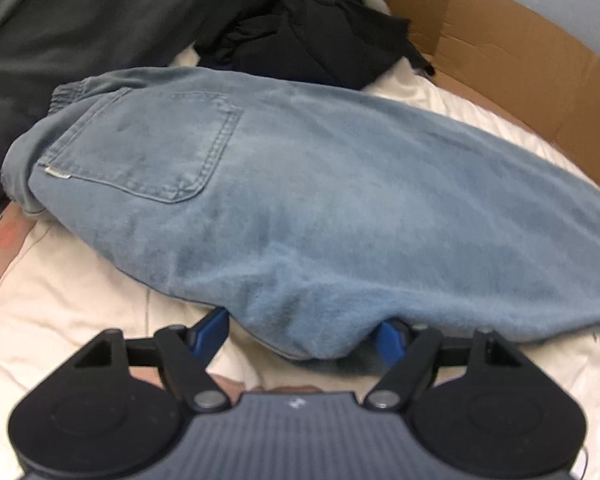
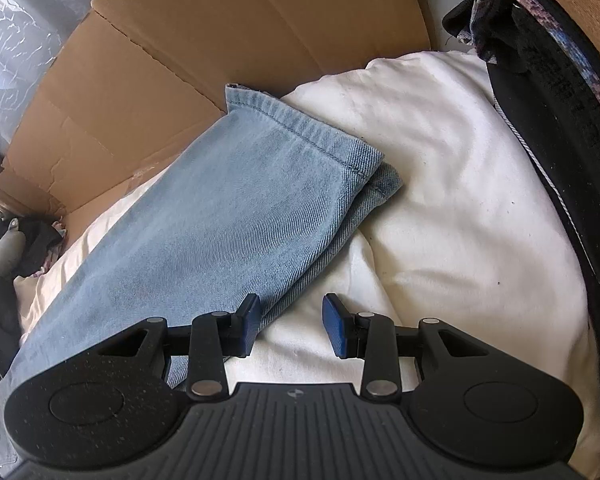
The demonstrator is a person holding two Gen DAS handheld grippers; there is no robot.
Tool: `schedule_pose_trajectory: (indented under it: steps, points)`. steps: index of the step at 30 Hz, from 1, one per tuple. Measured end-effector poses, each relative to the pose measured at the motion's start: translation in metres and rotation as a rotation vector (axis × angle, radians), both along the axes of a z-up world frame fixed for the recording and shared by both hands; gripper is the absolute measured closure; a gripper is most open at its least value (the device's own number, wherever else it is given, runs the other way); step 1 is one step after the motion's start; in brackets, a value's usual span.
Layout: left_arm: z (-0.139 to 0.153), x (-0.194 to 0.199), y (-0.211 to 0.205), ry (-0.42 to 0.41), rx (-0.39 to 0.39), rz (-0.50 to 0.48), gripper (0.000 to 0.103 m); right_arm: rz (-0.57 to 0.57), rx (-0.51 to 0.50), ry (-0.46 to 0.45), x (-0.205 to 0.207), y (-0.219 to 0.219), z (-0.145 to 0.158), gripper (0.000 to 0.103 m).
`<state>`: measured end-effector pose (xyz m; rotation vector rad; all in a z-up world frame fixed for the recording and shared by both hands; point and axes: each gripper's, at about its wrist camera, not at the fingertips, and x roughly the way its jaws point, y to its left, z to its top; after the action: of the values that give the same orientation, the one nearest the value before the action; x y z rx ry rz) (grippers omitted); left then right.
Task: Fold clothes
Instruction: 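Grasp the jeans edge with the left gripper while the right gripper grasps the leg hem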
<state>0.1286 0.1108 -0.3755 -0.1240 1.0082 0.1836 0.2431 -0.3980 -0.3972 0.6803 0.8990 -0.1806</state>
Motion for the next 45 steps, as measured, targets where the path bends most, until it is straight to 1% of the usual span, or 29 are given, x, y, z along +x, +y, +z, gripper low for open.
schedule_pose_trajectory:
  steps: [3, 5, 10, 11, 12, 14, 15, 16, 18, 21, 23, 25, 27, 31, 34, 40, 45]
  points:
    - [-0.008, 0.007, 0.002, 0.02, -0.009, 0.043, 0.025, 0.001, -0.001, 0.0, 0.0, 0.0, 0.0, 0.062]
    - [-0.013, 0.008, 0.001, 0.042, -0.001, 0.054, 0.025, 0.002, -0.001, -0.001, 0.0, 0.0, 0.0, 0.062]
    - [-0.025, 0.014, -0.002, 0.054, 0.029, 0.05, 0.024, -0.001, 0.011, -0.008, -0.001, -0.003, -0.001, 0.062]
    - [-0.025, 0.014, -0.001, 0.053, 0.02, 0.05, 0.028, -0.004, 0.015, -0.01, -0.001, -0.004, -0.001, 0.062]
    - [-0.026, 0.013, 0.0, 0.051, 0.012, 0.05, 0.033, -0.005, 0.018, -0.011, -0.001, -0.004, -0.001, 0.062]
    - [-0.025, 0.012, 0.0, 0.055, -0.006, 0.048, 0.039, -0.005, 0.018, -0.013, -0.001, -0.004, -0.001, 0.062]
    - [-0.024, 0.01, 0.0, 0.058, -0.005, 0.038, 0.045, -0.005, 0.018, -0.013, -0.001, -0.004, -0.001, 0.062]
    - [-0.023, 0.009, 0.0, 0.061, -0.003, 0.028, 0.048, -0.005, 0.018, -0.014, -0.001, -0.004, -0.001, 0.062]
    - [-0.021, 0.006, 0.0, 0.063, -0.004, 0.007, 0.063, -0.007, 0.017, -0.015, -0.001, -0.004, -0.001, 0.062]
    - [-0.017, 0.003, 0.002, 0.065, -0.013, -0.011, 0.074, -0.009, 0.017, -0.017, -0.001, -0.005, 0.0, 0.063]
    - [-0.014, 0.001, 0.002, 0.076, -0.016, -0.028, 0.078, -0.019, 0.018, -0.022, -0.001, -0.006, 0.0, 0.063]
    - [-0.012, 0.0, 0.005, 0.093, -0.033, -0.037, 0.081, -0.046, 0.007, -0.04, -0.002, -0.009, 0.004, 0.062]
    - [-0.007, 0.0, 0.008, 0.1, -0.047, -0.046, 0.085, -0.077, -0.003, -0.05, -0.002, -0.012, 0.006, 0.062]
    - [0.004, 0.002, 0.011, 0.117, -0.055, -0.061, 0.087, -0.114, 0.034, -0.047, -0.002, -0.021, 0.003, 0.062]
    - [0.012, 0.003, 0.011, 0.138, -0.055, -0.069, 0.088, -0.123, 0.038, -0.049, -0.003, -0.024, 0.001, 0.062]
    - [-0.006, 0.001, 0.007, 0.2, -0.012, -0.115, 0.089, -0.138, 0.057, -0.059, -0.003, -0.027, -0.002, 0.062]
    - [-0.006, 0.0, 0.003, 0.216, 0.022, -0.151, 0.089, -0.173, 0.089, -0.089, -0.001, -0.036, -0.006, 0.062]
